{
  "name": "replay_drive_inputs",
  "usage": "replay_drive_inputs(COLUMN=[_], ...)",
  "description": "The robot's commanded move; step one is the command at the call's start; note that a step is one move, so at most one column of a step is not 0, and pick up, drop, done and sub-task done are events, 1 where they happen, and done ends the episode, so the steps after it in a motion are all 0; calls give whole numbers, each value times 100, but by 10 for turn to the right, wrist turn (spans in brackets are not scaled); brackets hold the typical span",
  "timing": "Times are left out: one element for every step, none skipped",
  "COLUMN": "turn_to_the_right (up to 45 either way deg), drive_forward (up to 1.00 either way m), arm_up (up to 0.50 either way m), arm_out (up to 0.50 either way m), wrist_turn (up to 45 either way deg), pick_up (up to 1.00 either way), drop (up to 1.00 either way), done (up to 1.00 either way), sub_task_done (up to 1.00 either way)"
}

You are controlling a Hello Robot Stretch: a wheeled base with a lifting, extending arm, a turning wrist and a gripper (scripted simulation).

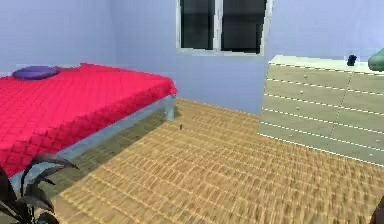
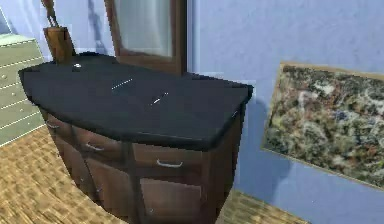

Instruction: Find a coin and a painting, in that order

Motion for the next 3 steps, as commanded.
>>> replay_drive_inputs(turn_to_the_right=[450, 450, 450], drive_forward=[0, 0, 0], arm_up=[0, 0, 0], arm_out=[0, 0, 0], wrist_turn=[0, 0, 0], pick_up=[0, 0, 0], drop=[0, 0, 0], done=[0, 0, 0], sub_task_done=[0, 0, 0])
